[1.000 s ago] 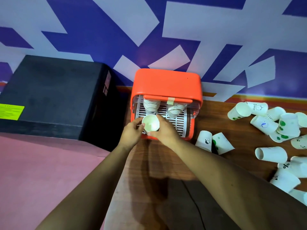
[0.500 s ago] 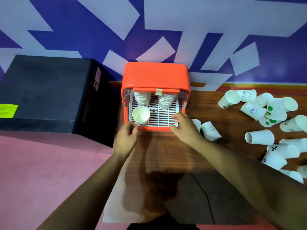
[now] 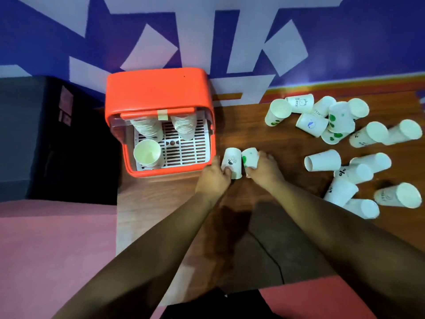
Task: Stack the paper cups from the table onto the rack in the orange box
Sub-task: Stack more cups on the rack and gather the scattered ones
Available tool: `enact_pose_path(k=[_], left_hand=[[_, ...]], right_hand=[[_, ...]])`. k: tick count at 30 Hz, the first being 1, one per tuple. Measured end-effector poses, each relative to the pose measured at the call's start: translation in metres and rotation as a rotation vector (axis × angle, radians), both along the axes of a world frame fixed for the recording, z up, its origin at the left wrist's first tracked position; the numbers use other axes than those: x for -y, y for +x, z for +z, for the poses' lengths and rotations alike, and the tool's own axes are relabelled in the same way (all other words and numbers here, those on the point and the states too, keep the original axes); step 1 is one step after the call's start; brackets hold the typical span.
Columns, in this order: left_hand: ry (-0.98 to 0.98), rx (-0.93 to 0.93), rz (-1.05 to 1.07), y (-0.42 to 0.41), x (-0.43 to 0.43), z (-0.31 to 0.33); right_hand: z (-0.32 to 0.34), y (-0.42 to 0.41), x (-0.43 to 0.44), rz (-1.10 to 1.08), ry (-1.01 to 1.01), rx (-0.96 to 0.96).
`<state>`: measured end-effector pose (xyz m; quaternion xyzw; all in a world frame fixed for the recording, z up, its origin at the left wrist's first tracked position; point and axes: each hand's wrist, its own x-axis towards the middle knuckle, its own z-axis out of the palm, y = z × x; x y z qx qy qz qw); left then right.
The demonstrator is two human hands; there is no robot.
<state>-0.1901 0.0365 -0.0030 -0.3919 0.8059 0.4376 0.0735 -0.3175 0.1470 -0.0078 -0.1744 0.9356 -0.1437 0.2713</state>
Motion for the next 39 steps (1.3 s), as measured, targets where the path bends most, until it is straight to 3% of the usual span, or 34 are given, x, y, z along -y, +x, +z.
enact_pose_path(k=[5,12,21,27,39], left_hand=[[0.12,0.066,-0.015,-0.008,-0.011,-0.012],[0.191,-0.057,0.167,-0.003,-0.013,-0.005],[0.399,-0.318,0.451,-0.005,-0.007,0.046],[0.441,-0.349,0.587,0.03,0.018,0.071],[-0.071,-0.396,0.587,0.154,0.115,0.085]], right_hand=[[-0.012,0.0,-0.004,-0.05,-0.089,0.141],[0.006,-0.013,-0.016,-0.095,-0.185,0.245],[0.065,-0.017,0.0,-0.025,-0.348,0.234],[0.086,0.016,0.03,0.103,-0.353,0.196],[0.089,0.069,0.082,0.017,-0.466,0.306]])
